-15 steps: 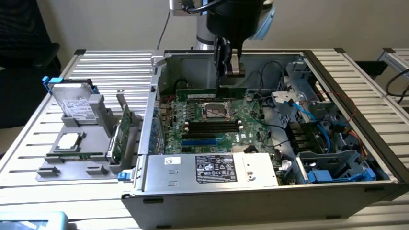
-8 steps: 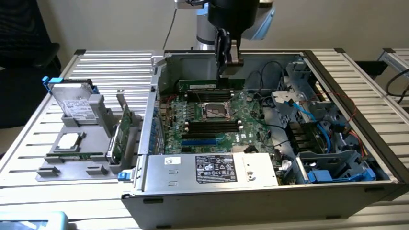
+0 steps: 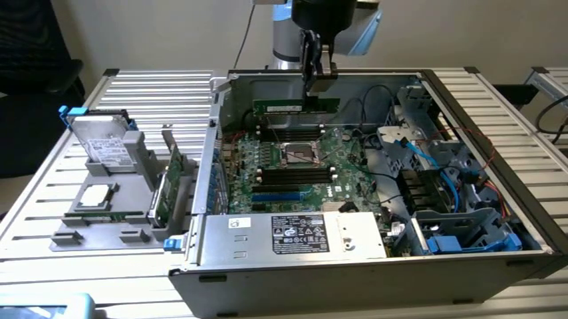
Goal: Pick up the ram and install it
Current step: 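Pick up the ram and move it above insertion slot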
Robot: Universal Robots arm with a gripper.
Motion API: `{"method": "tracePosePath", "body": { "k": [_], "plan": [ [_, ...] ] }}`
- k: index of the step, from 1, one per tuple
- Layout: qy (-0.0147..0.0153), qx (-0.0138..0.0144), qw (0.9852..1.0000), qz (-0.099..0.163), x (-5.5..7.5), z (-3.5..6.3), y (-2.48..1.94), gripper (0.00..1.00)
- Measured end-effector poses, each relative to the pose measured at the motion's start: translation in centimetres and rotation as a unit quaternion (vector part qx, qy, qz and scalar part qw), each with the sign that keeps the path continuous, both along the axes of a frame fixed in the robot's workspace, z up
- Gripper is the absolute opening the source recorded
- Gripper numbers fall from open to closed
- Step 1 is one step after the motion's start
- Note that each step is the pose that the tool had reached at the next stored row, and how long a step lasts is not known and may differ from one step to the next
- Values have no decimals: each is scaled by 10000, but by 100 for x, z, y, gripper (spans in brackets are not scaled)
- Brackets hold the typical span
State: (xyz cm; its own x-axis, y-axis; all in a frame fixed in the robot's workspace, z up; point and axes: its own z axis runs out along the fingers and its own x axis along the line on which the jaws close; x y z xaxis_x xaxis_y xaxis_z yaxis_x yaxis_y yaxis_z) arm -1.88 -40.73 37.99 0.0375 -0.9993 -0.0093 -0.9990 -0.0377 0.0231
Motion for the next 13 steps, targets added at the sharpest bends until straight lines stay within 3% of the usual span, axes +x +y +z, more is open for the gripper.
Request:
{"method": "tracePosePath", "body": {
  "k": [6, 8, 13],
  "plan": [
    [1, 7, 10000, 0, 0, -4, 6, 13],
    [2, 49, 10000, 0, 18, -9, 12, 13],
    [2, 66, 10000, 0, 45, -19, 52, 13]
  ]
}}
